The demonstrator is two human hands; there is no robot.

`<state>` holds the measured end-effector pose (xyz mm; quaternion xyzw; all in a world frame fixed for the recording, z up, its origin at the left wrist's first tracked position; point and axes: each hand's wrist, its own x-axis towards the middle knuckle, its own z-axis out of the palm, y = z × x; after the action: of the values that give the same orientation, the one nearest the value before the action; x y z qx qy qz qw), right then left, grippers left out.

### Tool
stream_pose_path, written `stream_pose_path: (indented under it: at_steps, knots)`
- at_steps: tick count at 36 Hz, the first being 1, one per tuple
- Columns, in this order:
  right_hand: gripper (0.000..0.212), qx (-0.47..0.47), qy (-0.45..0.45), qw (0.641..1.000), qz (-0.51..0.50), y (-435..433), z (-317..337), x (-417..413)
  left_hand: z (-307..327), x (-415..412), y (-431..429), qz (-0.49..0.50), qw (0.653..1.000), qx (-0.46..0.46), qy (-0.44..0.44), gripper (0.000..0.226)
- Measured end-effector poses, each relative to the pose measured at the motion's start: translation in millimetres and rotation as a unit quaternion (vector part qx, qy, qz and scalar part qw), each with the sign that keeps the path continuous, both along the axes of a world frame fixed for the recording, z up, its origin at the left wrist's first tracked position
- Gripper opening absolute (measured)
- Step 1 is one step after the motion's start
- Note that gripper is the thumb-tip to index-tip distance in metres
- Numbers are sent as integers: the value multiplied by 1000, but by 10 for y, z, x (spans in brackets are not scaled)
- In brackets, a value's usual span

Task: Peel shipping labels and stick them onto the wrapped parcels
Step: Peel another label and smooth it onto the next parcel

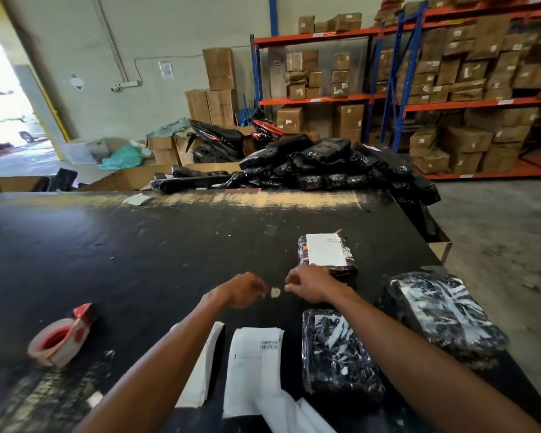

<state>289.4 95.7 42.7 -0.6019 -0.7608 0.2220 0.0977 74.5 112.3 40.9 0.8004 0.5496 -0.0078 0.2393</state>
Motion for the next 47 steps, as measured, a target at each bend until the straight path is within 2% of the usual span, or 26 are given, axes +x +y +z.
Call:
stream_pose_path:
  at_steps: [2,5,8,11,15,22,27,31,34,36,39,41,44,46,47]
  knots:
    - [36,-23,-48,998,33,-184,-88,-140,-61,-110,-166,6,1000,-17,0,29]
    - [70,-71,-136,984,92,-462,-269,-353,-196,-270,-442,8,999,-43,8,37]
    - [99,-79,-188,971,123,-662,-459,-500,-411,-428,-594,5,996,-69,60,69]
    - [112,-44,-241,959,143,-775,-628,-599,-626,-563,-692,-3,991,-59,124,100]
    - [105,1,-270,952,142,-826,-803,-650,-741,-572,-871,-31,990,-11,136,93]
    - [80,5,-233,965,125,-942,-847,-619,-845,-631,-968,-34,991,41,121,77]
    - [57,67,-221,964,133,-983,-887,-608,-775,-616,-981,-55,988,76,124,62]
    - [48,83,-200,967,135,-981,-818,-575,-659,-616,-1006,-8,998,45,54,55]
    - [49,69,-161,977,124,-974,-699,-520,-459,-605,-1021,13,1000,12,0,62]
    - [51,50,-127,985,110,-948,-606,-489,-326,-587,-1022,56,995,-40,-65,72]
    - [53,32,-76,992,94,-938,-458,-438,-175,-529,-1025,162,940,-155,-257,66]
    - [55,34,-48,994,92,-953,-378,-408,-92,-487,-1031,172,916,-159,-324,50]
    - [75,3,30,997,76,-915,-299,-357,-19,-407,-1043,185,893,-115,-393,26]
    - [103,-59,171,983,40,-868,-213,-301,50,-365,-1059,176,876,-109,-434,25]
    - [109,-74,230,970,23,-849,-154,-261,102,-345,-1077,166,872,-108,-447,26]
